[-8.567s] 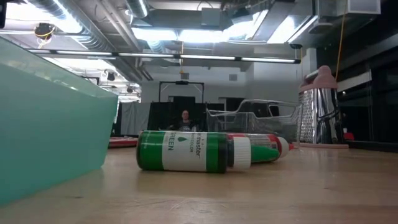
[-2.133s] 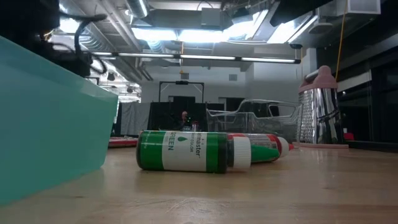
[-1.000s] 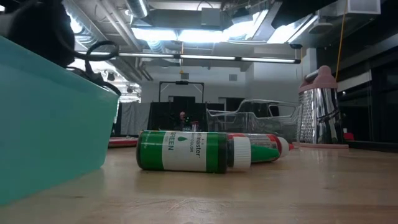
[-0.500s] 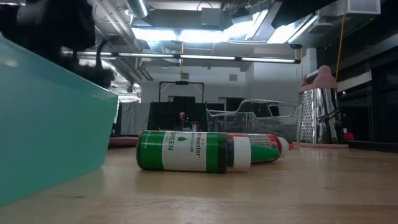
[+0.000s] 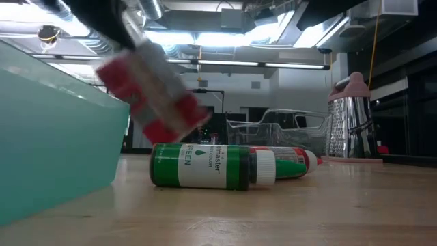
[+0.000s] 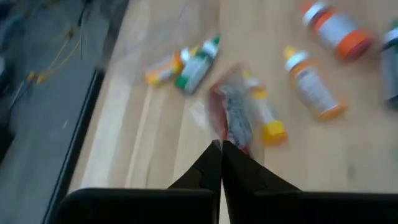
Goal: Pick & Place Food Item
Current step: Put the red popcorn pack into the blue bin
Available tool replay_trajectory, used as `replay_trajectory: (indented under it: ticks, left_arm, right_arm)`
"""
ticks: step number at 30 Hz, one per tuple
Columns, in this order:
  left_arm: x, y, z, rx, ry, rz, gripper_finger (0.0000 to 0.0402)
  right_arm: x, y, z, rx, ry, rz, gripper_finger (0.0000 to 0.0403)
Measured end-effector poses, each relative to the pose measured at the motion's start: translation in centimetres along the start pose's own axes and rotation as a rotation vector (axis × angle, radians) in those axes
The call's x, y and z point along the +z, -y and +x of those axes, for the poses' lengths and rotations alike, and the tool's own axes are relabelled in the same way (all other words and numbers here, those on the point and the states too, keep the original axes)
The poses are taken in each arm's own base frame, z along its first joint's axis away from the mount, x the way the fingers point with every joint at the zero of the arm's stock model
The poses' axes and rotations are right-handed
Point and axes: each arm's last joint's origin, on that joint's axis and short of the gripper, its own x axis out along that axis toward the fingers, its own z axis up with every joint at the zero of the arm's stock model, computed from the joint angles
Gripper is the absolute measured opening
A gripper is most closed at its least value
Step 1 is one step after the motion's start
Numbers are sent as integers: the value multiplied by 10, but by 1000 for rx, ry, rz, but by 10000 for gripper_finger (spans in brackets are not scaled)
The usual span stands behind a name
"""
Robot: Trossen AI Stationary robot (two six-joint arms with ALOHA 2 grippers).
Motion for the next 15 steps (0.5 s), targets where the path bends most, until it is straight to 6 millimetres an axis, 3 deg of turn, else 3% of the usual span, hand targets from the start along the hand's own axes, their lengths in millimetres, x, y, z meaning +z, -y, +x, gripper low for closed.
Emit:
replay_trajectory:
  ticks: [7,15]
  left_arm:
    - [20,-5,-32,-63,125,127,1]
    - [25,20,-45,-112,171,200,1]
  right_arm:
    - [0,0,0,-1,0,1,146]
    - [0,0,1,0,0,5,146]
